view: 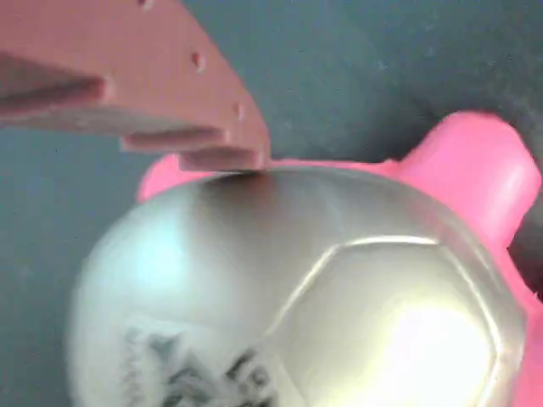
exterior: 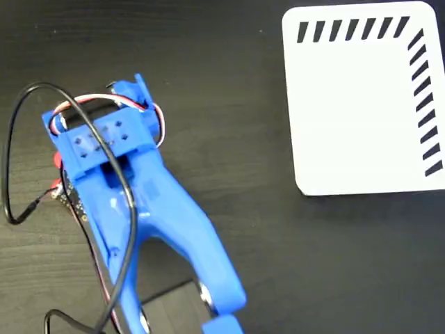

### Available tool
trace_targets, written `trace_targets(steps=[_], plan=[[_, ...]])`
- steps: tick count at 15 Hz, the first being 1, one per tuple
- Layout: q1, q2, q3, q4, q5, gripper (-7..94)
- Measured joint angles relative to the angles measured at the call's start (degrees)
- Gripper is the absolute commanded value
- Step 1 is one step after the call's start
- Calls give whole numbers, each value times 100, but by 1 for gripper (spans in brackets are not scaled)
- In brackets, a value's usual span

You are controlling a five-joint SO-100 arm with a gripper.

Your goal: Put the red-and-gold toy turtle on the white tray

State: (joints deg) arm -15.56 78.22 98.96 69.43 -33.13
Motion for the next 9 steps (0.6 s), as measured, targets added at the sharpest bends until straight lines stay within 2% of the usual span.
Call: trace_targets(steps=[6,9], plan=[[-114,-281,0,-132,0,63],[-114,-281,0,-202,0,43]])
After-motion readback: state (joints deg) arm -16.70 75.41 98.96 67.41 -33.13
